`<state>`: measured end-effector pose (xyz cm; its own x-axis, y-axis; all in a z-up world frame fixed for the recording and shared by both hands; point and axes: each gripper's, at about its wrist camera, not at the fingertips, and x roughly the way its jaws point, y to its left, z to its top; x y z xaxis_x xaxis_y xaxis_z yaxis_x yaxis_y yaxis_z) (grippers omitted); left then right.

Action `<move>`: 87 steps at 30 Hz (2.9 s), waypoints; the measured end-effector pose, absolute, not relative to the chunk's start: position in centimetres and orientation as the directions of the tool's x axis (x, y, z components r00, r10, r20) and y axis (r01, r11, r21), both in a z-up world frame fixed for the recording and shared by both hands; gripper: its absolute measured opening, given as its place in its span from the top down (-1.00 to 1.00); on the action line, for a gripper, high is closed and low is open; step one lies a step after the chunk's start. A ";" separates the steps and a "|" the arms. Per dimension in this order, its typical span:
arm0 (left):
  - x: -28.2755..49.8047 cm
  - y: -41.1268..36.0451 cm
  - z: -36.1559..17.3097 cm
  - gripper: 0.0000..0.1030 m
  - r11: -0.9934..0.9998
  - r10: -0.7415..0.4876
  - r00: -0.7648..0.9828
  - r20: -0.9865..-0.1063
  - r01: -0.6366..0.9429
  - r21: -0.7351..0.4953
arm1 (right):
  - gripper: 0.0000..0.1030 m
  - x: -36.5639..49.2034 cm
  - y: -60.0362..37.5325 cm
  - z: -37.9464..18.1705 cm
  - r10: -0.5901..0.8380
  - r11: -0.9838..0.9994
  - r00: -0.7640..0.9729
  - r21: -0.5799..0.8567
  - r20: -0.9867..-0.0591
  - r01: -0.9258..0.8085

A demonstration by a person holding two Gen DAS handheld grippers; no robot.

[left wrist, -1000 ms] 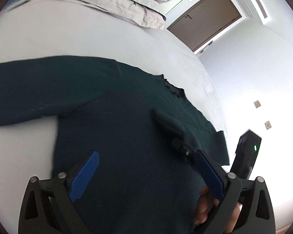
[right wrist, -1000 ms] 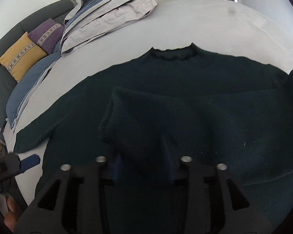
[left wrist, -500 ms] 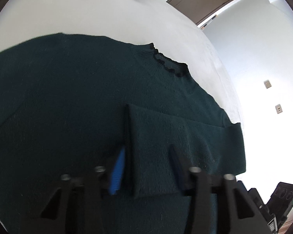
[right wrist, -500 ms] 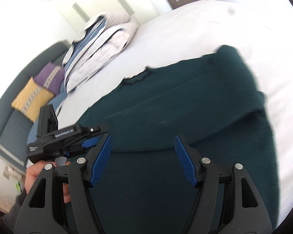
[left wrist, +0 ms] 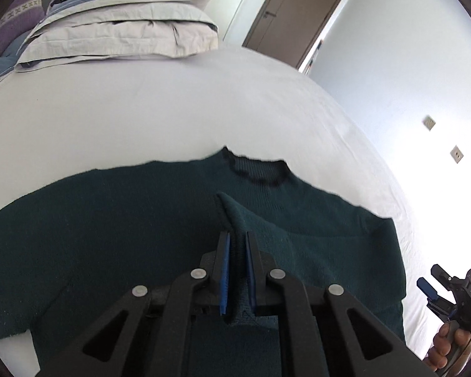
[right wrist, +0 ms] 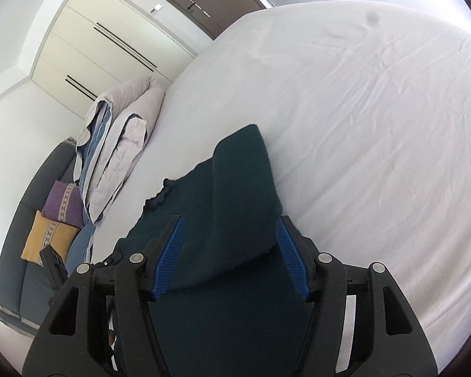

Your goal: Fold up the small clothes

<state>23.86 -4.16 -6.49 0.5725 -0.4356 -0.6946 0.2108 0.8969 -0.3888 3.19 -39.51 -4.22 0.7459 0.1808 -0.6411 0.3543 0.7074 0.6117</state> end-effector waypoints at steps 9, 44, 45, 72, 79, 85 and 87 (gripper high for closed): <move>24.1 -3.6 -8.2 0.86 0.908 -0.414 0.587 -0.696 0.211 -0.362 | 0.04 7.1 -39.3 -5.9 0.080 0.827 0.607 0.392 -0.791 0.402; 23.4 -2.9 -8.4 0.86 0.941 -0.330 0.612 -0.719 0.151 -0.304 | 0.18 7.6 -36.1 -7.3 0.021 0.893 0.571 0.272 -0.821 0.358; 23.1 -2.6 -8.5 0.86 0.941 -0.328 0.614 -0.718 0.142 -0.308 | 0.41 7.8 -35.9 -7.8 0.007 0.903 0.549 0.241 -0.836 0.356; 23.6 -3.0 -10.6 0.85 0.949 -0.305 0.610 -0.731 0.134 -0.285 | 0.43 18.7 -38.9 -8.6 0.009 0.924 0.478 0.190 -0.878 0.333; 23.9 -3.0 -11.2 0.84 0.950 -0.300 0.617 -0.728 0.121 -0.289 | 0.86 18.3 -40.2 -8.9 -0.087 0.910 0.526 0.147 -0.846 0.387; 24.4 -2.8 -11.7 0.75 0.951 -0.295 0.608 -0.737 0.109 -0.291 | 0.92 18.4 -41.1 -9.9 -0.072 0.889 0.550 0.197 -0.832 0.413; 24.4 -2.8 -11.8 0.73 0.950 -0.297 0.606 -0.738 0.110 -0.292 | 0.84 17.9 -41.3 -9.4 -0.056 0.876 0.560 0.228 -0.826 0.424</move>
<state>24.43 -2.82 -11.75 0.6061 -0.2969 -0.7379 0.1100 0.9501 -0.2920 17.89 -41.34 -9.37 0.5605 -0.0556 -0.8263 0.4238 0.8765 0.2285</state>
